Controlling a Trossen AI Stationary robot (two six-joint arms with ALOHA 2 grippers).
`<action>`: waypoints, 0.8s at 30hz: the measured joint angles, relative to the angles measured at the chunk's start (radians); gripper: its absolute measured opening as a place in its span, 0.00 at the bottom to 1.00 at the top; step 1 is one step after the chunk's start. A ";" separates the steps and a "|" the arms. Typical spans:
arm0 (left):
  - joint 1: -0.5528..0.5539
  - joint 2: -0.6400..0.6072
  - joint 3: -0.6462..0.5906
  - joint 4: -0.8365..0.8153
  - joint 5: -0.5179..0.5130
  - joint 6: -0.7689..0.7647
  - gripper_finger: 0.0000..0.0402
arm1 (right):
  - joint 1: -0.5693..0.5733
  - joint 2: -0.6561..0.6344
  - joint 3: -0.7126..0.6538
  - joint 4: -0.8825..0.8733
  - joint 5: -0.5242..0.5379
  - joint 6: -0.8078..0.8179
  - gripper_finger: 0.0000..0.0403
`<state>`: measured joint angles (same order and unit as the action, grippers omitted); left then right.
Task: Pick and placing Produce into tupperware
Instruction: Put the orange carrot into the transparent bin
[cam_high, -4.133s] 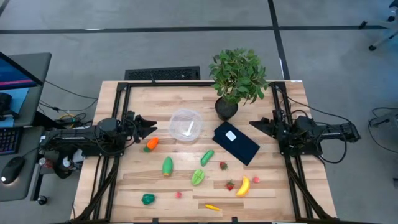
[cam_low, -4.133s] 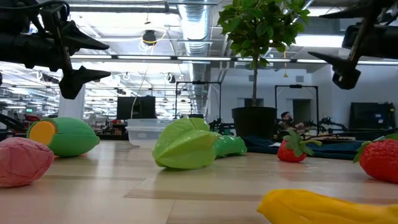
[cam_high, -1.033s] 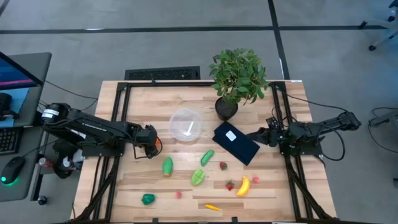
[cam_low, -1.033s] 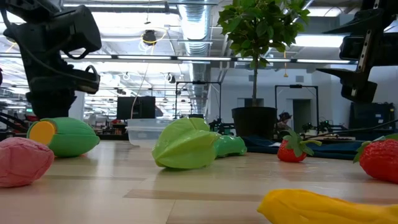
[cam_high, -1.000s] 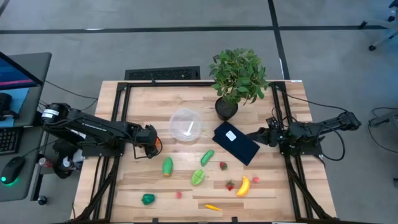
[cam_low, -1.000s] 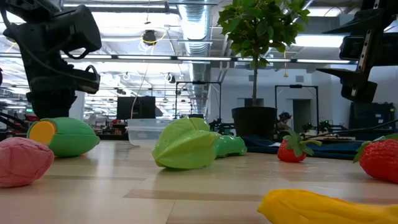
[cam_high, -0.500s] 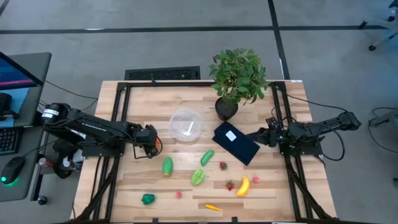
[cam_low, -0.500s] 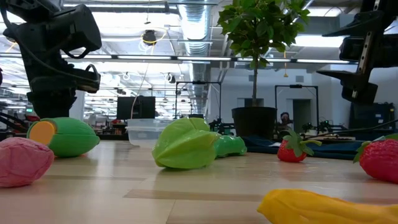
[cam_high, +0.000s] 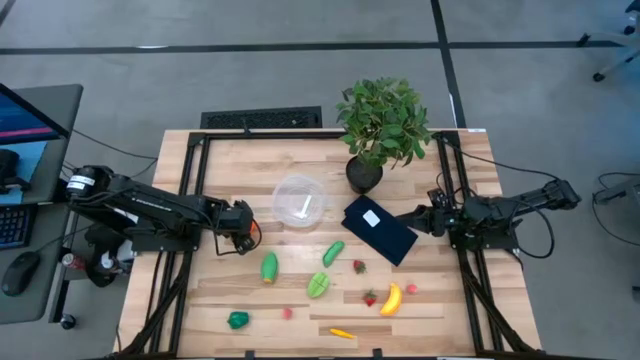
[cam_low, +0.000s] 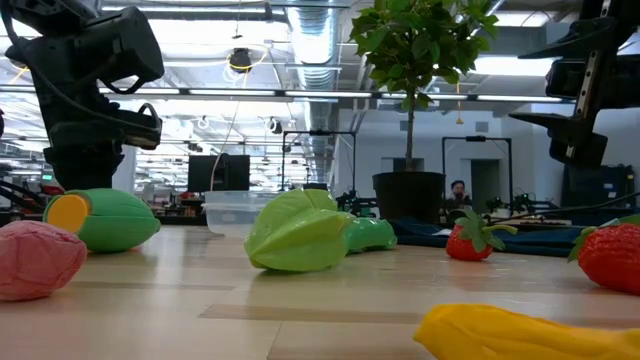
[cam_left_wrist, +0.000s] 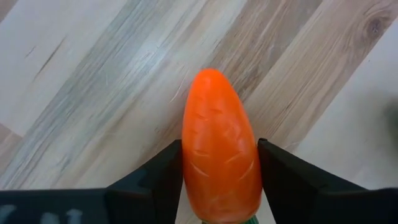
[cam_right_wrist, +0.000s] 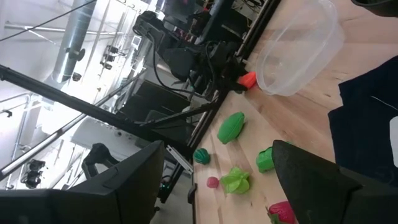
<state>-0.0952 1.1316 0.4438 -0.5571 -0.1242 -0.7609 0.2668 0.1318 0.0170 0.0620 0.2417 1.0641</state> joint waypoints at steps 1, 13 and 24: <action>0.000 0.000 0.000 0.000 0.000 -0.002 0.43 | 0.000 0.000 0.000 0.000 0.000 0.000 0.72; 0.000 0.000 0.000 0.018 0.000 -0.003 0.47 | 0.000 0.000 0.000 -0.001 0.000 0.000 0.72; 0.000 0.000 0.000 0.056 -0.004 -0.005 0.47 | 0.000 0.000 0.000 -0.002 0.000 0.000 0.72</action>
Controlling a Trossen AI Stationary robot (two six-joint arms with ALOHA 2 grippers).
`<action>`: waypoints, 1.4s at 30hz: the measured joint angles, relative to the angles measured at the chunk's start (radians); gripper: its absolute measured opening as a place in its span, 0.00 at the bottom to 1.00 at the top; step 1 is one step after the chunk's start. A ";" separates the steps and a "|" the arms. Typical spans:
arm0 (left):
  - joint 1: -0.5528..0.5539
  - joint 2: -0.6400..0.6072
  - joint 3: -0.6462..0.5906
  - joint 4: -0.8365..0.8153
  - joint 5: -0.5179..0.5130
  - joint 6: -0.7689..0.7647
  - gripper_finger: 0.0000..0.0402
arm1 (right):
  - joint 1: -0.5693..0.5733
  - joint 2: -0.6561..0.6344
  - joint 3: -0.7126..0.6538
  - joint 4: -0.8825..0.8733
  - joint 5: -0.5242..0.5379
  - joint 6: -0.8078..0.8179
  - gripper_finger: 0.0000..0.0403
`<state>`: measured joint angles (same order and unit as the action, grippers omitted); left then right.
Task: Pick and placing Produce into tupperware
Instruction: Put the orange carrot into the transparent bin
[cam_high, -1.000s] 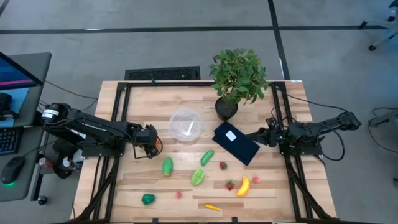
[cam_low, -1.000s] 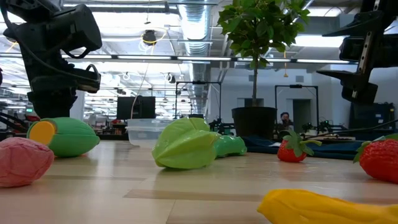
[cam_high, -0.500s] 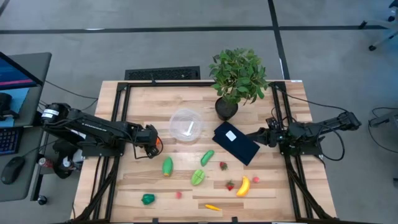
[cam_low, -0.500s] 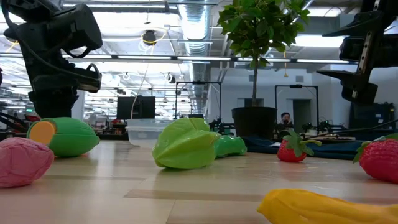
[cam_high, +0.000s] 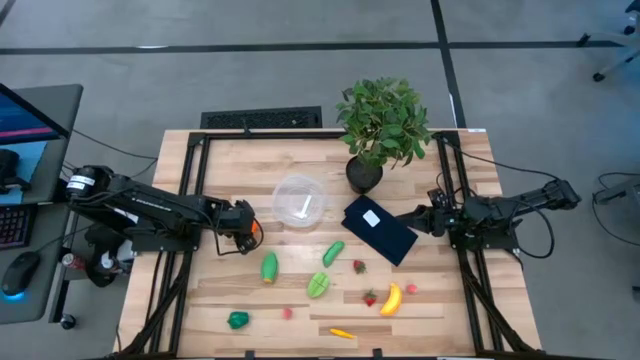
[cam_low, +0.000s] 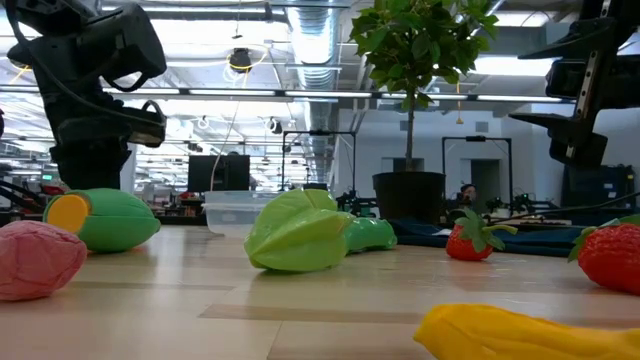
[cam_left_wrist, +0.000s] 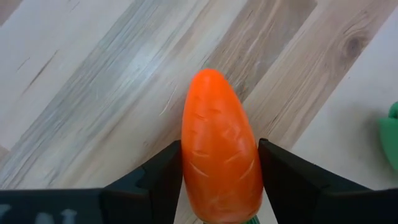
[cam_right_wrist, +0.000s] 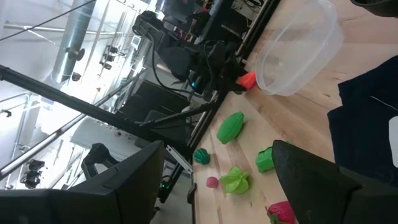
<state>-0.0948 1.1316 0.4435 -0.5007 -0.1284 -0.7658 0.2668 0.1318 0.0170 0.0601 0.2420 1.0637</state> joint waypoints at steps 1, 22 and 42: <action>0.000 0.000 0.000 0.012 0.000 0.000 0.47 | 0.000 0.000 0.000 0.000 0.000 0.000 0.72; 0.011 -0.205 0.000 0.404 -0.042 0.073 0.47 | 0.000 0.000 0.000 -0.006 0.023 0.000 0.72; 0.164 -0.031 0.001 0.779 -0.175 0.302 0.47 | 0.000 0.000 0.000 -0.023 0.051 -0.017 0.72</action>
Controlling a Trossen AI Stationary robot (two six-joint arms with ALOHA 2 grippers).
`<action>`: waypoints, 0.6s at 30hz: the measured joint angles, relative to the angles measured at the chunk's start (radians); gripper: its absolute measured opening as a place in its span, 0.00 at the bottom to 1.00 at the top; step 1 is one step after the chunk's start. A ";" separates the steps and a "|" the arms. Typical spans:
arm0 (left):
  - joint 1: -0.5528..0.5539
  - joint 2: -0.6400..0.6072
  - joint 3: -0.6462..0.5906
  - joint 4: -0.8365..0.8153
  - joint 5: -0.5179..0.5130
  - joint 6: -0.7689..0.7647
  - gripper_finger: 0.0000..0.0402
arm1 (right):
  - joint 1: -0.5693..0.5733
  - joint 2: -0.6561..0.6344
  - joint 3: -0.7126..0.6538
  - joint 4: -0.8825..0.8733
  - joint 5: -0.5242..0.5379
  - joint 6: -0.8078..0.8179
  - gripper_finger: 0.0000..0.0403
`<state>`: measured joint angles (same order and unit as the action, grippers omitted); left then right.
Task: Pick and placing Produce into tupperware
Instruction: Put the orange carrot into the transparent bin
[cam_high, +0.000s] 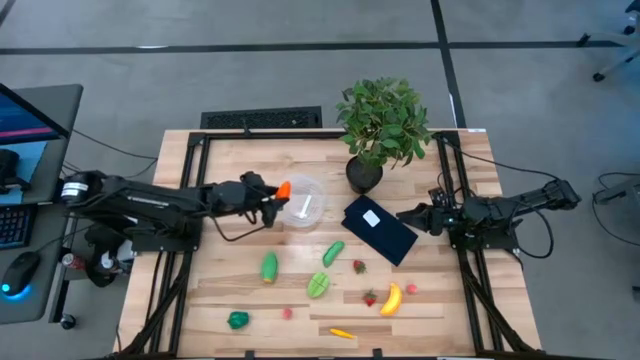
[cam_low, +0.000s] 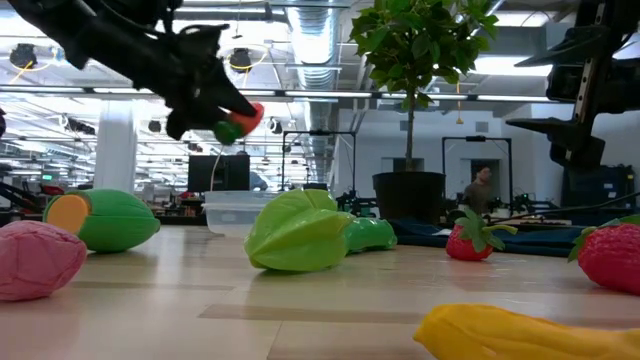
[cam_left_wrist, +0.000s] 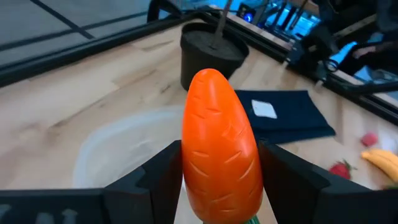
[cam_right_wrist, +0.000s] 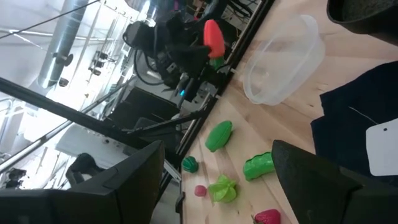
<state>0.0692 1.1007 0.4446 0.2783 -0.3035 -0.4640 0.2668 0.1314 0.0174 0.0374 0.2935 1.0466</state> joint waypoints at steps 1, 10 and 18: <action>0.011 0.026 0.000 0.027 0.000 0.004 0.47 | 0.000 0.000 0.000 0.000 0.000 0.000 0.72; 0.108 0.223 0.011 0.228 0.081 0.006 0.47 | 0.000 0.000 0.000 0.000 0.000 0.000 0.72; 0.150 0.365 0.172 0.088 0.177 0.089 0.47 | 0.000 0.000 0.000 0.000 0.000 0.000 0.72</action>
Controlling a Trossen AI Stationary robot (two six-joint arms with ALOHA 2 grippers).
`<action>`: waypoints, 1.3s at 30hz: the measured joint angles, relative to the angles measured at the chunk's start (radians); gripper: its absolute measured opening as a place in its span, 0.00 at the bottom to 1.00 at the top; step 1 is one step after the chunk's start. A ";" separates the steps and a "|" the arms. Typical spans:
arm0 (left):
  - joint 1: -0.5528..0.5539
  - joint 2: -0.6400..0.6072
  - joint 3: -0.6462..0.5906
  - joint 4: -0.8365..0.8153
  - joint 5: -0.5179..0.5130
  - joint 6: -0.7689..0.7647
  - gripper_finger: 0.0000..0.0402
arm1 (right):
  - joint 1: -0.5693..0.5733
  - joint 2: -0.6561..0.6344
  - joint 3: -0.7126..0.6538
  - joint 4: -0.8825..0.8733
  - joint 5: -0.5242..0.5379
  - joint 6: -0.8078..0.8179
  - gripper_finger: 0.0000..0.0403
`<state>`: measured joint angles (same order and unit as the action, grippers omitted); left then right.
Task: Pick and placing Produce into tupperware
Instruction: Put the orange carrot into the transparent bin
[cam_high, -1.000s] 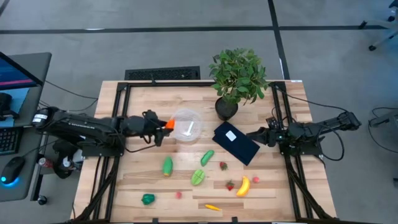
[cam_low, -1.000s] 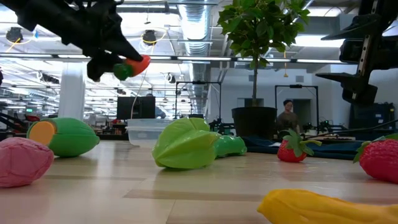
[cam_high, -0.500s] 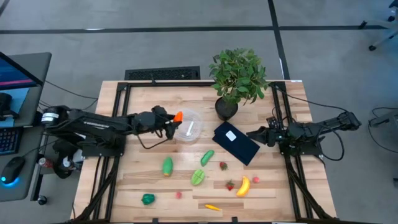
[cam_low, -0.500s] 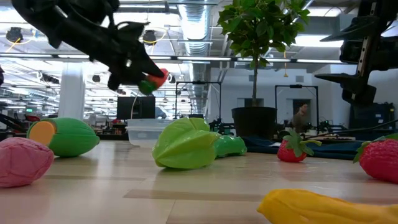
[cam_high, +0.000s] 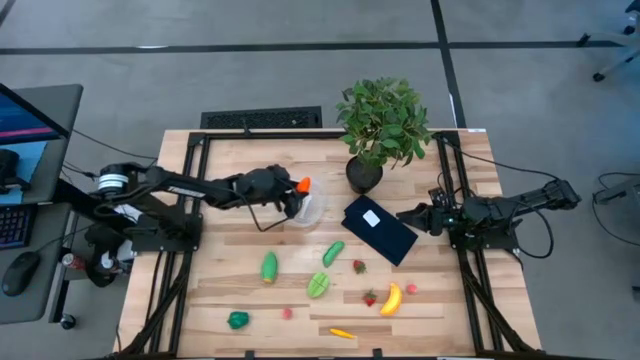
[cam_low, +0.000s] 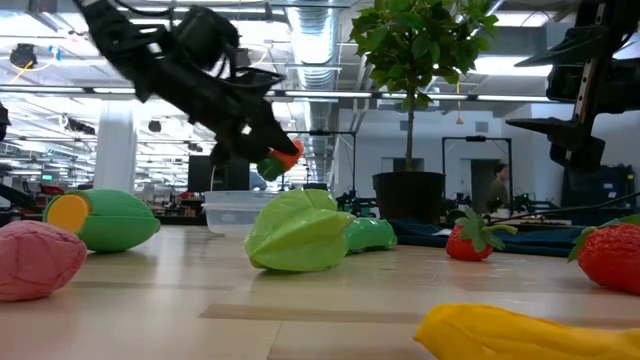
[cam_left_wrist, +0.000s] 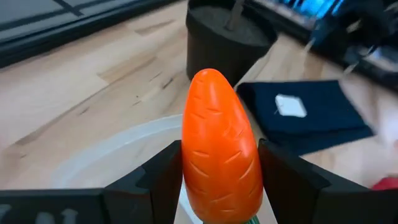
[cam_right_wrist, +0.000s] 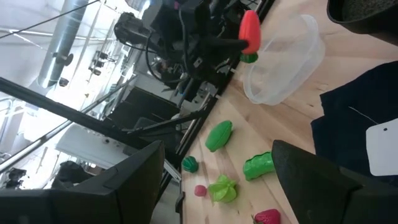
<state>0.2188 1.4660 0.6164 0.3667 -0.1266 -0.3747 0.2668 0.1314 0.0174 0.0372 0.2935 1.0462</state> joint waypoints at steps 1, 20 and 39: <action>0.006 0.008 0.032 -0.052 0.004 0.028 0.47 | 0.000 0.000 0.000 0.000 0.000 0.000 0.72; 0.110 0.027 0.255 -0.586 0.054 0.381 0.47 | 0.000 0.000 0.000 -0.001 0.000 -0.026 0.72; 0.097 0.115 0.253 -0.539 0.085 0.410 0.47 | 0.002 0.000 0.000 -0.006 0.024 -0.034 0.72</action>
<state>0.3160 1.5813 0.8696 -0.1724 -0.0420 0.0355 0.2684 0.1316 0.0174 0.0316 0.3176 1.0122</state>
